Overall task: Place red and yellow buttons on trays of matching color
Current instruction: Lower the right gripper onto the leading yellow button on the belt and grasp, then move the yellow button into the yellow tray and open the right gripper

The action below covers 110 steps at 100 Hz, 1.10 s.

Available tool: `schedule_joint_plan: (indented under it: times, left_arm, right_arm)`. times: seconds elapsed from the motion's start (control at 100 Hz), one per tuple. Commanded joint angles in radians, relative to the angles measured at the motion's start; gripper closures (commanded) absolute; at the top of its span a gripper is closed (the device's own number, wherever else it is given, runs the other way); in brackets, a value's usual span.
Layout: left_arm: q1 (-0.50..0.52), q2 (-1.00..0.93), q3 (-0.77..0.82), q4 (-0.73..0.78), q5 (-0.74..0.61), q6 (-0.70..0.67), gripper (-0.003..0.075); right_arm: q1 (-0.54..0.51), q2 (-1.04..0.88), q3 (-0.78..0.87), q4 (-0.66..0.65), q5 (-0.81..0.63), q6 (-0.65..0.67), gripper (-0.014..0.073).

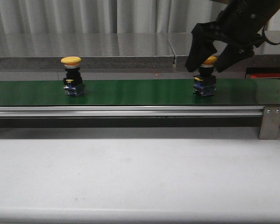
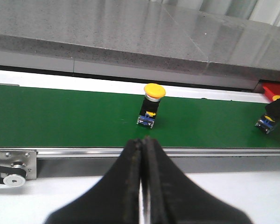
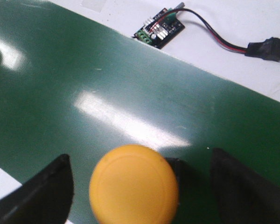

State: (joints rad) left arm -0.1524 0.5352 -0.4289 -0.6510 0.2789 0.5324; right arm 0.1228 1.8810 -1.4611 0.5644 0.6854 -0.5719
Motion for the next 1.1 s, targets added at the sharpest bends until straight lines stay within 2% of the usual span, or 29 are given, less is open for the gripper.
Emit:
schedule_joint_plan:
  times: [0.0, 0.08, 0.13, 0.29, 0.43, 0.62, 0.86, 0.98, 1.09]
  left_arm:
    - [-0.008, 0.000, -0.028, -0.021, -0.059, 0.001, 0.0739]
    - [-0.008, 0.000, -0.028, -0.021, -0.059, 0.001, 0.0739]
    - [-0.008, 0.000, -0.028, -0.021, -0.059, 0.001, 0.0739]
    - [-0.008, 0.000, -0.028, -0.021, -0.059, 0.001, 0.0739]
    - [-0.008, 0.000, -0.028, -0.021, -0.059, 0.001, 0.0739]
    - [-0.008, 0.000, -0.028, -0.021, -0.059, 0.001, 0.0739]
    - [-0.008, 0.000, -0.028, -0.021, -0.059, 0.001, 0.0739]
    - [-0.008, 0.000, -0.028, -0.021, -0.059, 0.001, 0.0739]
    - [-0.008, 0.000, -0.028, -0.021, -0.059, 0.001, 0.0739]
  right_arm:
    - [0.000, -0.048, -0.036, 0.029, -0.022, -0.015, 0.0161]
    - [-0.002, -0.048, -0.039, 0.029, -0.021, -0.015, 0.0305]
    - [-0.003, -0.051, -0.039, 0.029, -0.018, -0.015, 0.0336]
    - [-0.031, -0.089, -0.039, 0.025, 0.026, -0.003, 0.0337]
    - [-0.104, -0.175, -0.039, 0.018, 0.068, 0.018, 0.0337]
    - [-0.288, -0.304, -0.038, -0.013, 0.152, 0.052, 0.0337]
    - [-0.591, -0.358, -0.035, -0.025, 0.244, 0.056, 0.0337]
    - [-0.692, -0.347, 0.000, -0.024, 0.204, 0.058, 0.0337]
    - [-0.731, -0.324, 0.053, -0.023, 0.122, 0.058, 0.0337]
